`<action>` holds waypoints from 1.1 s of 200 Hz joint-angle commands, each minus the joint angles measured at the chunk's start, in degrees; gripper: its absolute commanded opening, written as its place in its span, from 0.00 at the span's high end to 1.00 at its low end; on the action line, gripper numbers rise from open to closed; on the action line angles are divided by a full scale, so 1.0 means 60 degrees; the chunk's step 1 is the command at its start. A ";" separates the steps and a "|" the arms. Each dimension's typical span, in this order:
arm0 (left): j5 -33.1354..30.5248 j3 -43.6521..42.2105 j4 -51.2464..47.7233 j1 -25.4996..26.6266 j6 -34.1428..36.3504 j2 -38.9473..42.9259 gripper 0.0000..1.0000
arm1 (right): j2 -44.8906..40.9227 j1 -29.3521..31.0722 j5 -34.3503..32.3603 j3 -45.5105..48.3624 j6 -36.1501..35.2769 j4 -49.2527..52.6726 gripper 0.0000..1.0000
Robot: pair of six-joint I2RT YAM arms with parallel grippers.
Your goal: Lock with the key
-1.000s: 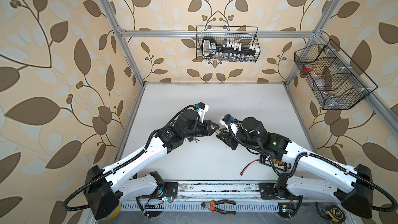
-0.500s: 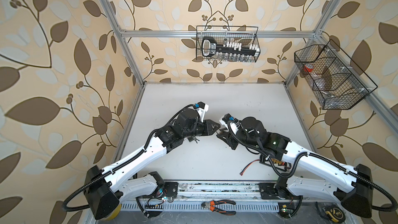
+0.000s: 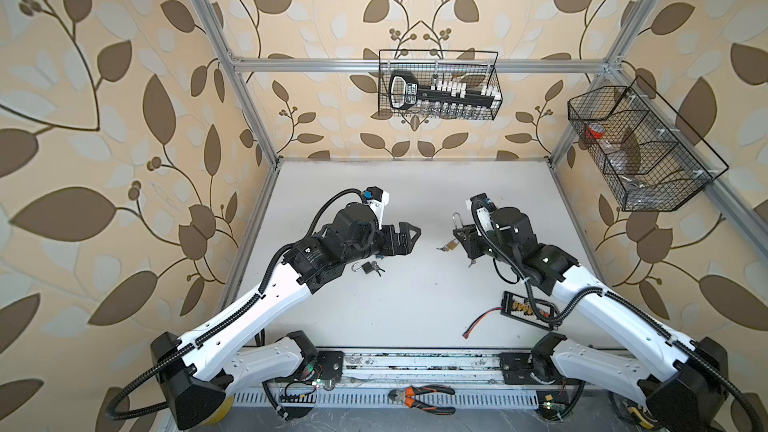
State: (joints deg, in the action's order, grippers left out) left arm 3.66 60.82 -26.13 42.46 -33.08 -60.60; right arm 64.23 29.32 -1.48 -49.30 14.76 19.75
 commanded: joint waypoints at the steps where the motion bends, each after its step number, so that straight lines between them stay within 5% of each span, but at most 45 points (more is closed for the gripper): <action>1: -0.0891 0.0213 -0.0516 0.0073 0.0525 -0.0002 0.01 | 0.0725 -0.0795 0.0172 -0.0214 0.0267 0.0906 1.00; 54: -0.1036 -0.0490 -0.0302 0.0007 0.0545 0.0225 0.01 | 0.2786 -0.2078 0.0533 -0.0783 -0.0141 0.1111 1.00; 220: -0.1127 -0.0666 -0.1323 -0.0234 0.0281 0.0490 0.01 | 0.7417 -0.2512 -0.0084 -0.3778 -0.2743 0.1806 1.00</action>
State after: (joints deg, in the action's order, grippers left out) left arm -3.01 56.80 -32.97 41.91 -31.11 -57.82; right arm 106.67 14.59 -1.17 -68.86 2.44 29.56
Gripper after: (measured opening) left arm 0.989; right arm 0.302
